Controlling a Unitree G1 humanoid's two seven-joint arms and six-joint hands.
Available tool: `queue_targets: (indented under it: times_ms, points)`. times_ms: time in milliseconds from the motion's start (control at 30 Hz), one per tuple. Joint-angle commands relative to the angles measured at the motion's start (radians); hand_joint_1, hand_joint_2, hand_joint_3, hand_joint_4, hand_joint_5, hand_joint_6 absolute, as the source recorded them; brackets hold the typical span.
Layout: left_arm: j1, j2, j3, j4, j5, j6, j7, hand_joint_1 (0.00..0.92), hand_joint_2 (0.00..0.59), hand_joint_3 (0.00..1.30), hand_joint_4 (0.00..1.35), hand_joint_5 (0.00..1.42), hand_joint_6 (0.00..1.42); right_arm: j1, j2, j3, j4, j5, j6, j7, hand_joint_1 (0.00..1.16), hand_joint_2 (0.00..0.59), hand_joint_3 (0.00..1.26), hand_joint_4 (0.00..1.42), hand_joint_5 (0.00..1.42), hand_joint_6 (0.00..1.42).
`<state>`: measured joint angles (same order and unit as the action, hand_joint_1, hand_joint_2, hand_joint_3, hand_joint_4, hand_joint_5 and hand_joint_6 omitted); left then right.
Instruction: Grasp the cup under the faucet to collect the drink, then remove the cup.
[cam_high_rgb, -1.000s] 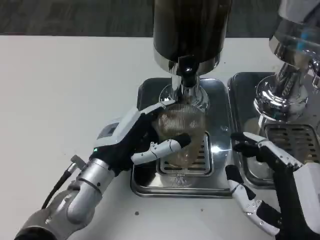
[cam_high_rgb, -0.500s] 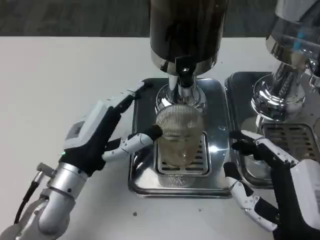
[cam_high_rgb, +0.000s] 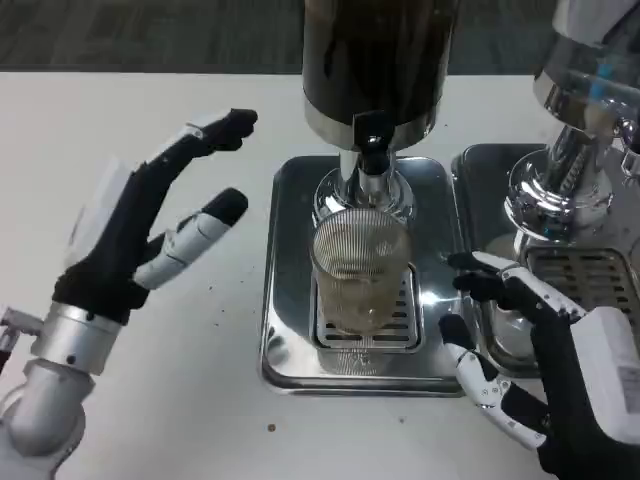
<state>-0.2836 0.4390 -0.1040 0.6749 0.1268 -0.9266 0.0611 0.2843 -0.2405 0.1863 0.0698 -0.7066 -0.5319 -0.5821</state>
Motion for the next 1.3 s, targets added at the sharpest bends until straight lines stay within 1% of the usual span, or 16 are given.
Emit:
queue_targets:
  times_ms: [33,100,167,233,267,367,433,533,600,733,767,833,900,1000,1167,1300]
  points:
    - [-0.043,-0.007,0.036,-0.050,-0.199,-0.004,-0.184,0.000,0.103,0.37,0.35,0.38,0.29,-0.007,0.003,-0.003,0.014,0.016,-0.021,-0.008,0.45,0.396,0.39,0.47,0.49,0.52]
    - [-0.074,-0.010,0.048,-0.084,-0.337,0.058,-0.322,0.000,0.100,0.37,0.38,0.40,0.31,-0.011,0.006,-0.004,0.021,0.020,-0.023,-0.011,0.45,0.396,0.39,0.47,0.49,0.52]
    - [-0.099,-0.012,0.064,-0.108,-0.432,0.123,-0.441,0.000,0.095,0.39,0.40,0.41,0.32,-0.015,0.009,-0.004,0.028,0.023,-0.024,-0.012,0.45,0.396,0.39,0.47,0.49,0.52]
    - [-0.141,-0.006,0.086,-0.136,-0.540,0.231,-0.586,0.000,0.092,0.41,0.43,0.45,0.35,-0.020,0.013,-0.005,0.036,0.025,-0.025,-0.014,0.45,0.396,0.40,0.47,0.49,0.48]
    - [-0.158,-0.005,0.097,-0.142,-0.571,0.270,-0.636,0.000,0.093,0.42,0.45,0.45,0.37,-0.023,0.015,-0.005,0.041,0.025,-0.026,-0.016,0.45,0.396,0.40,0.47,0.49,0.46]
    - [-0.210,0.008,0.130,-0.141,-0.621,0.377,-0.756,0.000,0.096,0.43,0.46,0.46,0.39,-0.031,0.021,-0.006,0.052,0.026,-0.027,-0.021,0.45,0.396,0.40,0.47,0.49,0.43]
    - [-0.263,0.021,0.150,-0.125,-0.657,0.490,-0.845,0.000,0.086,0.41,0.45,0.45,0.36,-0.034,0.024,-0.006,0.056,0.027,-0.029,-0.024,0.45,0.396,0.40,0.47,0.49,0.43]
    - [-0.331,0.028,0.181,-0.088,-0.685,0.630,-0.959,0.000,0.080,0.36,0.36,0.37,0.31,-0.041,0.031,-0.006,0.066,0.030,-0.028,-0.027,0.44,0.404,0.40,0.47,0.49,0.41]
    - [-0.359,0.021,0.200,-0.079,-0.699,0.692,-1.005,0.000,0.084,0.32,0.32,0.34,0.27,-0.041,0.037,-0.006,0.070,0.030,-0.027,-0.030,0.44,0.404,0.40,0.47,0.49,0.40]
    - [-0.385,-0.001,0.228,-0.083,-0.704,0.768,-1.057,0.000,0.091,0.30,0.27,0.29,0.22,-0.041,0.046,-0.008,0.075,0.035,-0.026,-0.034,0.43,0.405,0.40,0.47,0.49,0.38]
    - [-0.390,-0.006,0.230,-0.087,-0.704,0.785,-1.067,0.000,0.084,0.29,0.25,0.28,0.20,-0.040,0.048,-0.008,0.076,0.036,-0.025,-0.034,0.43,0.405,0.40,0.47,0.49,0.38]
    - [-0.396,-0.013,0.230,-0.094,-0.702,0.817,-1.087,0.000,0.083,0.25,0.21,0.25,0.18,-0.039,0.051,-0.011,0.078,0.041,-0.025,-0.035,0.43,0.405,0.40,0.47,0.49,0.38]
    - [-0.402,-0.024,0.221,-0.109,-0.706,0.868,-1.116,0.000,0.077,0.22,0.17,0.23,0.16,-0.037,0.054,-0.012,0.079,0.042,-0.025,-0.038,0.43,0.405,0.40,0.47,0.49,0.38]
    - [-0.406,-0.038,0.219,-0.129,-0.701,0.913,-1.140,0.000,0.078,0.19,0.13,0.20,0.15,-0.036,0.058,-0.015,0.080,0.041,-0.025,-0.041,0.43,0.405,0.40,0.47,0.48,0.38]
    - [-0.408,-0.066,0.204,-0.154,-0.676,0.936,-1.153,0.000,0.076,0.14,0.06,0.14,0.10,-0.032,0.067,-0.017,0.085,0.045,-0.025,-0.048,0.43,0.405,0.40,0.47,0.48,0.38]
    - [-0.412,-0.090,0.190,-0.153,-0.641,0.921,-1.151,0.000,0.076,0.12,0.03,0.11,0.07,-0.024,0.076,-0.019,0.082,0.043,-0.025,-0.055,0.43,0.405,0.40,0.47,0.48,0.38]
